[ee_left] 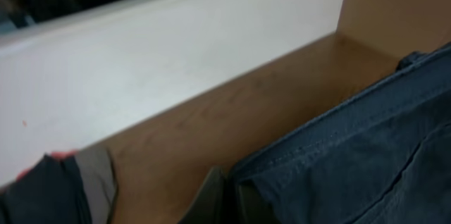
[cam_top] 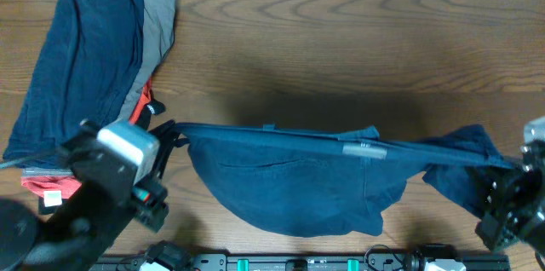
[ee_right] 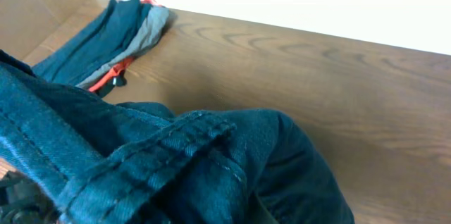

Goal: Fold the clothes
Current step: 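Stretch the shorts apart, pulling the right gripper rightward, then lay the stretched shorts flat on the table and release both grippers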

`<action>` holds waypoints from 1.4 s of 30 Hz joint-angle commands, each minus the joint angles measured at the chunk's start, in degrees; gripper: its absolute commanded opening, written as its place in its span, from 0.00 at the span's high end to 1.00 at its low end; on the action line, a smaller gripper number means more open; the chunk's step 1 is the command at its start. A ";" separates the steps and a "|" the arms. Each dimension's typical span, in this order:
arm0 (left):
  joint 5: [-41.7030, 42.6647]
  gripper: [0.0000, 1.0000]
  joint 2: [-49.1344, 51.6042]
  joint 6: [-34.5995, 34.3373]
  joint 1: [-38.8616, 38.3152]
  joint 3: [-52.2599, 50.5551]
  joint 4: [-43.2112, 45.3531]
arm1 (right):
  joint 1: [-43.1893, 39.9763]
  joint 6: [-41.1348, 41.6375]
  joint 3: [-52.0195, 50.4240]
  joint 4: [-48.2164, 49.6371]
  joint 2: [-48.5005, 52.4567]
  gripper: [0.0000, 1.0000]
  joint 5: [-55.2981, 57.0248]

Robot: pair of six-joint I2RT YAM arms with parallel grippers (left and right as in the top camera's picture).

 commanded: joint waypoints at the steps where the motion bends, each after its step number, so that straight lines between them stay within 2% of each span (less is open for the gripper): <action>1: -16.52 0.94 2.97 -2.01 2.91 1.20 -2.43 | -2.08 3.26 -1.42 0.17 3.08 0.99 13.84; 11: -16.52 0.94 19.71 -2.01 2.91 1.16 -5.62 | -2.08 0.42 -8.35 1.57 13.77 0.99 13.27; 17: -16.57 0.94 30.49 -1.92 3.10 1.16 -4.35 | -1.97 0.42 -12.55 9.84 22.60 0.99 13.25; 21: -16.57 0.94 37.88 -1.95 4.15 1.16 -0.42 | -1.97 0.09 -13.44 16.13 30.42 0.99 13.46; 26: -16.55 0.94 46.60 -1.97 6.60 1.16 8.39 | -1.97 -0.87 -13.44 26.03 41.18 0.99 13.46; 35: -16.55 0.94 62.31 -1.97 10.38 1.16 33.00 | -1.53 -0.85 -13.44 48.98 58.53 0.98 13.44; 42: -16.52 0.94 73.11 -1.97 10.45 1.16 52.15 | -0.55 -0.85 -13.44 64.02 68.32 0.89 13.46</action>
